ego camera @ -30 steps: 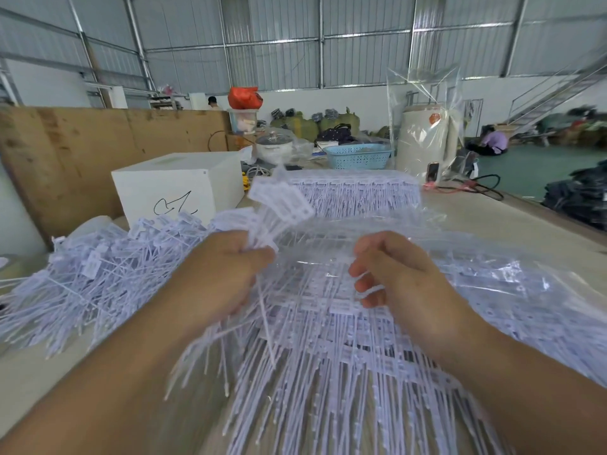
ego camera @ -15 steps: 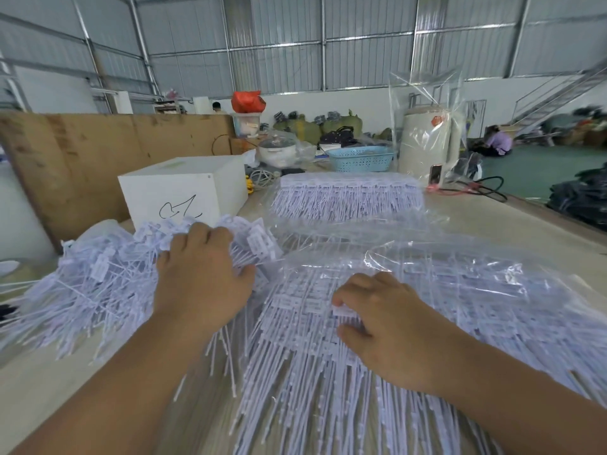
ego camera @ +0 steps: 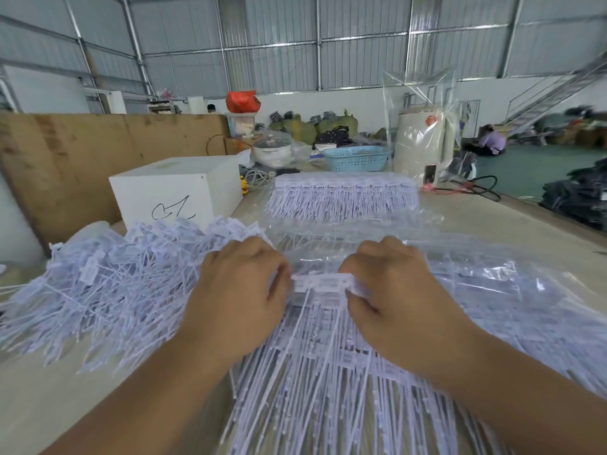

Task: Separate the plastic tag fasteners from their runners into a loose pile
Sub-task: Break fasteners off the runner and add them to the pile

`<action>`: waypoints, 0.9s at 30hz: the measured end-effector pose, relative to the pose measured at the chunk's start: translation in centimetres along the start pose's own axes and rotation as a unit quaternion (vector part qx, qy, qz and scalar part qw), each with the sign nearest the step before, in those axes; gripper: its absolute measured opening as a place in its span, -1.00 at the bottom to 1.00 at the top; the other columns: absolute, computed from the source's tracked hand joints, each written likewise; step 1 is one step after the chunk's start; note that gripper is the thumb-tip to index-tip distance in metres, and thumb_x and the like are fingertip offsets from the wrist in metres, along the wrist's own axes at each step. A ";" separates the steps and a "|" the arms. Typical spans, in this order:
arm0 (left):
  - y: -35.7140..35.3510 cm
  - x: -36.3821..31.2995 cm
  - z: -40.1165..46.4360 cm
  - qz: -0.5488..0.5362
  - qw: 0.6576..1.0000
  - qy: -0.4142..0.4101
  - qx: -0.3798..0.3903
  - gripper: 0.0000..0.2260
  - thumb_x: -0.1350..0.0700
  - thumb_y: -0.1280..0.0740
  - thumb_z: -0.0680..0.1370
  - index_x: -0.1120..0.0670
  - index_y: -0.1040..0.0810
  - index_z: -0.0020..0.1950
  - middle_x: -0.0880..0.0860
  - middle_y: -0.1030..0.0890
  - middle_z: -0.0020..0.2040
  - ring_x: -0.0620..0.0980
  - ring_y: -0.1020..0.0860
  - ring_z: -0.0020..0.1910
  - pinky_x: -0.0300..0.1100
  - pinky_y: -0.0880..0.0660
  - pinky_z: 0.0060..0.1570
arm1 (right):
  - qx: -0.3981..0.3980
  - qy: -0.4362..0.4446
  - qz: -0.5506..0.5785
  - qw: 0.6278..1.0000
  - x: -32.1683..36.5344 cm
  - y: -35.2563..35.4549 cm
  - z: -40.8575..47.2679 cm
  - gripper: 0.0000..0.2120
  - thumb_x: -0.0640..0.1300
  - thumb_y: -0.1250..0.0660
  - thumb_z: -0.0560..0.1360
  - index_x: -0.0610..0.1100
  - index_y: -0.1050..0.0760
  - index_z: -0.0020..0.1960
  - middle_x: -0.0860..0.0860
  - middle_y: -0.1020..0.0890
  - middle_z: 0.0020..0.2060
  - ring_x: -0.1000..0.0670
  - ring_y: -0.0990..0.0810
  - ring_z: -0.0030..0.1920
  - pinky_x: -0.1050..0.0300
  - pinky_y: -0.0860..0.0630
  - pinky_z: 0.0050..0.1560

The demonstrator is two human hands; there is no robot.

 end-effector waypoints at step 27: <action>-2.3 -2.4 -1.0 -0.535 0.823 0.094 0.168 -0.89 0.00 -0.45 0.47 0.03 -0.69 -0.16 0.04 -0.60 -0.40 -0.07 -0.40 -0.48 -0.31 -0.31 -0.52 | 0.087 -0.048 -0.005 0.995 -0.6 -1.1 -0.2 -0.68 0.27 -0.03 0.47 0.06 -0.20 -0.28 0.09 -0.38 -0.42 0.00 -0.46 -0.38 0.12 -0.38 -0.37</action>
Point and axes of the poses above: each hand's wrist, its own z-axis towards the middle knuckle, its own y-axis out of the back of the hand, x = y × z, the point moved 10 cm from there along z, towards the middle knuckle
